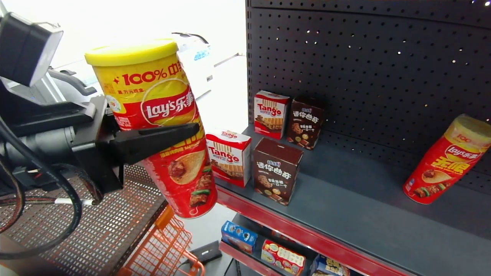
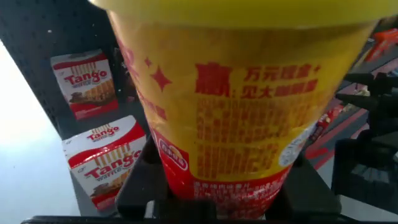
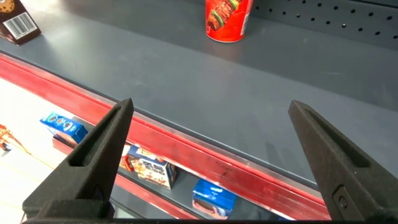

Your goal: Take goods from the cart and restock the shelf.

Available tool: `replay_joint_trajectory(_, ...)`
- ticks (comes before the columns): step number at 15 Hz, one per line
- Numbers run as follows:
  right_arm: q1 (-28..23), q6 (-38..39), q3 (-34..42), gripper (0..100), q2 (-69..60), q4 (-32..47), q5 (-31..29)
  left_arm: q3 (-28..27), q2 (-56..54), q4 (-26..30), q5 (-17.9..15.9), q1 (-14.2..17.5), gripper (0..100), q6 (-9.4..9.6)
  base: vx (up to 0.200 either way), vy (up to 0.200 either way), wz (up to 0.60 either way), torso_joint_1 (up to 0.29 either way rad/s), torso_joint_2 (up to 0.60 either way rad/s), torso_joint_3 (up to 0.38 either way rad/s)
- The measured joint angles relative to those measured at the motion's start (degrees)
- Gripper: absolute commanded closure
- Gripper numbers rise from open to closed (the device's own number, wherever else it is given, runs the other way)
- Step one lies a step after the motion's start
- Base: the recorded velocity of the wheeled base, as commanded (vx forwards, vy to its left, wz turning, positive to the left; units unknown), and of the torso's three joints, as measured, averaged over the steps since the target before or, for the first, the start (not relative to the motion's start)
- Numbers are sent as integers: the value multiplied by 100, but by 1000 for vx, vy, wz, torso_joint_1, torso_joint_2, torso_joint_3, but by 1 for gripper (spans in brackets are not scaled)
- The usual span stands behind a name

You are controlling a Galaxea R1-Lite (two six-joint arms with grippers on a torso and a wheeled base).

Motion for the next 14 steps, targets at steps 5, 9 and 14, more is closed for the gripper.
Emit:
replay_joint_trajectory(5,0,0,-2,0,0,0,18,77,-16,-160,-688,-66,100,-66,0,0,0,0,0,0)
replay_joint_trajectory(9,7,9,0,0,0,-2,20,79,-18,-165,-772,-162,100,-63,0,0,-450,3,1,2)
replay_joint_trajectory(14,12,6,0,0,0,2,18,46,-10,-285,-989,-218,100,-71,0,0,-600,-3,1,7)
